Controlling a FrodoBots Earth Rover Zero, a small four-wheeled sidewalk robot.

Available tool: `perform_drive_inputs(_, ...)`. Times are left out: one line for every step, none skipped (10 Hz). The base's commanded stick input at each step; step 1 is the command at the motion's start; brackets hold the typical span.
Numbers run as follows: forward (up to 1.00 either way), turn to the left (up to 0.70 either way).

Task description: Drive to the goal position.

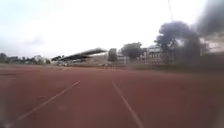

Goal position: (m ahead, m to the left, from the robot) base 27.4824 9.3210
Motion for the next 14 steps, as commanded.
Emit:
perform_drive_inputs(0.7,0.0)
perform_drive_inputs(0.7,0.0)
perform_drive_inputs(0.7,0.0)
perform_drive_inputs(0.7,0.0)
perform_drive_inputs(0.7,0.0)
perform_drive_inputs(0.7,0.0)
perform_drive_inputs(0.7,0.0)
perform_drive_inputs(0.7,0.0)
perform_drive_inputs(0.7,0.0)
perform_drive_inputs(0.7,0.0)
perform_drive_inputs(0.7,0.0)
perform_drive_inputs(0.7,0.0)
perform_drive_inputs(0.7,0.0)
perform_drive_inputs(0.7,0.0)
